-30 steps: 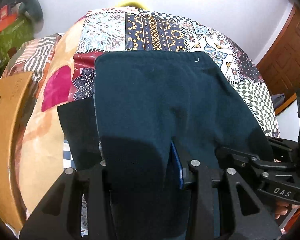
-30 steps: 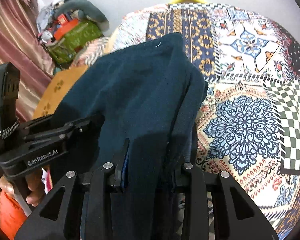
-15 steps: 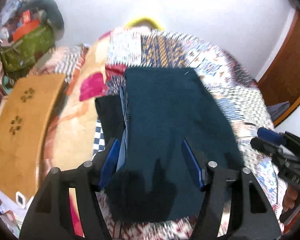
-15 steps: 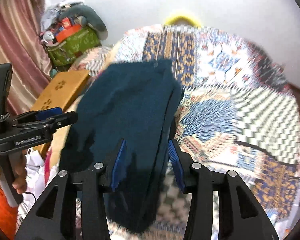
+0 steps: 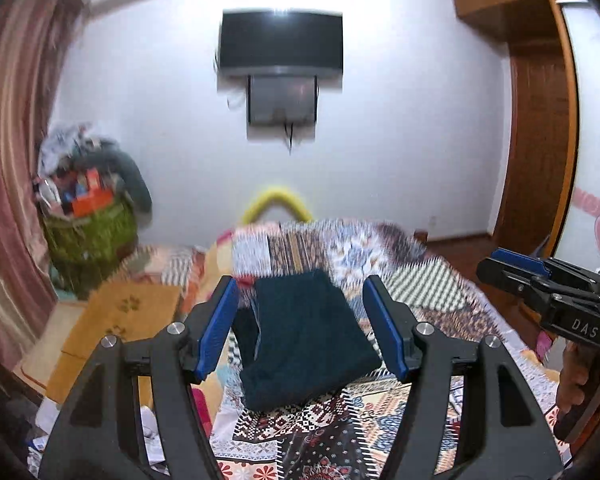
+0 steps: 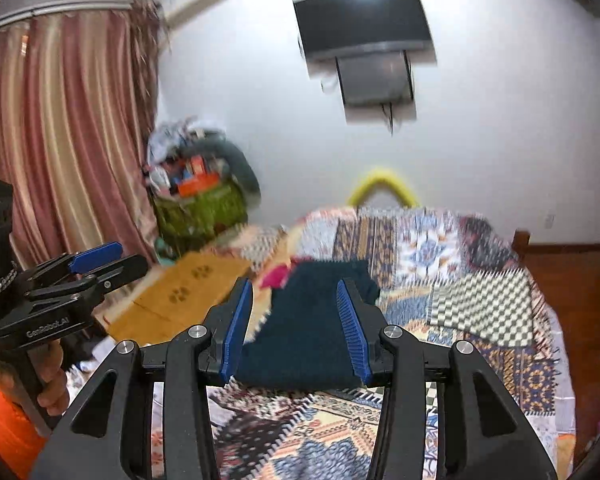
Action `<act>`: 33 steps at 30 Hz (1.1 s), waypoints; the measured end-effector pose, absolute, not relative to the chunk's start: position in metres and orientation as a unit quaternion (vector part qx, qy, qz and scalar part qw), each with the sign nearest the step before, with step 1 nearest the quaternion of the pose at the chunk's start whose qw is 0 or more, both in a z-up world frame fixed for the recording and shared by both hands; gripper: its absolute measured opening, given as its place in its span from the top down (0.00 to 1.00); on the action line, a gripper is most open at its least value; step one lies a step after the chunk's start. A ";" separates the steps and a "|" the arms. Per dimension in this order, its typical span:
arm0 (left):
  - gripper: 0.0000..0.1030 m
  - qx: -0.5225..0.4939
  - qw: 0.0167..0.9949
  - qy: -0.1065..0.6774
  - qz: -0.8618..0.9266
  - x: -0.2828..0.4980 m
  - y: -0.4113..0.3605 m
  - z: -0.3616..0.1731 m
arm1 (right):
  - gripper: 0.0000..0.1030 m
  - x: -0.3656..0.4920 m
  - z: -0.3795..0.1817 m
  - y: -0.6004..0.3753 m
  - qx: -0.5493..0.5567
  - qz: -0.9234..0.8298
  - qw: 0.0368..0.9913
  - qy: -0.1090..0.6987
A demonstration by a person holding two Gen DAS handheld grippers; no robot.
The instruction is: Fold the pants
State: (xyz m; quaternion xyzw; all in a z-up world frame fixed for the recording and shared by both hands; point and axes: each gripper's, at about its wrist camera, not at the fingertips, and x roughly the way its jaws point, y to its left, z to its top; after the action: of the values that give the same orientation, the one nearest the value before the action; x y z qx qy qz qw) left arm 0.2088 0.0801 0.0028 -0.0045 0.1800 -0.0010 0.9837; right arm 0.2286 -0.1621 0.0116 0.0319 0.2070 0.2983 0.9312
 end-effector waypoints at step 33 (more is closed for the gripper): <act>0.00 -0.034 0.995 0.089 0.030 0.067 0.061 0.026 | 0.00 0.109 0.030 -0.174 0.015 0.240 0.965 0.101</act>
State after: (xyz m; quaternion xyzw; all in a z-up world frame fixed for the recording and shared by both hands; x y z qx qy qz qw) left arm 0.0671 0.0611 0.0265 -0.0340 0.0890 0.0301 0.9950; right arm 0.1086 -0.1738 0.0295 0.0150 0.1007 0.2405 0.9653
